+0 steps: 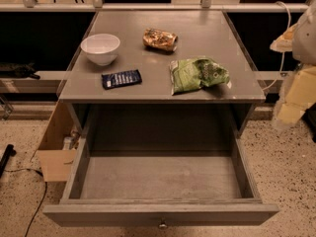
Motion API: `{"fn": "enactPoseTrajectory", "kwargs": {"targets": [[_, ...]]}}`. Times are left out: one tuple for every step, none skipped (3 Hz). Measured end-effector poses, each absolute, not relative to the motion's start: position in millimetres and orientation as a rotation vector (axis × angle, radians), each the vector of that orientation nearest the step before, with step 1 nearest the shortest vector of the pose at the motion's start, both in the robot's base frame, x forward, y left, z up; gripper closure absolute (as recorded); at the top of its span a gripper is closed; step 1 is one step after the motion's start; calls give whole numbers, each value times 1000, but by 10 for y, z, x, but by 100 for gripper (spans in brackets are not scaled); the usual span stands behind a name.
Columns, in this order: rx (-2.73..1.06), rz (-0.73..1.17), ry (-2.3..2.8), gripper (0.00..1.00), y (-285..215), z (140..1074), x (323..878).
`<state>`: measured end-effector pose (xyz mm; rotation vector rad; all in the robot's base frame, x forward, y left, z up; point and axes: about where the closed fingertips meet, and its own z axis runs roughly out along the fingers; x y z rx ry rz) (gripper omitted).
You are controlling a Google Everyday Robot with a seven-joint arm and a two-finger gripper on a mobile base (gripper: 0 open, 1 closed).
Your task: Place rxbar blueberry into top drawer
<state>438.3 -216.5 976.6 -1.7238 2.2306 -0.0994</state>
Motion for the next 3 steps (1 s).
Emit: {"fn": "enactPoseTrajectory", "kwargs": {"targets": [[-1717,-95,2227,0,-2108,9753,4437],[-1647,-47,2219,0,-1798,9805,4991],[-1531,108,2202,0,-1506,9858,5526]]}}
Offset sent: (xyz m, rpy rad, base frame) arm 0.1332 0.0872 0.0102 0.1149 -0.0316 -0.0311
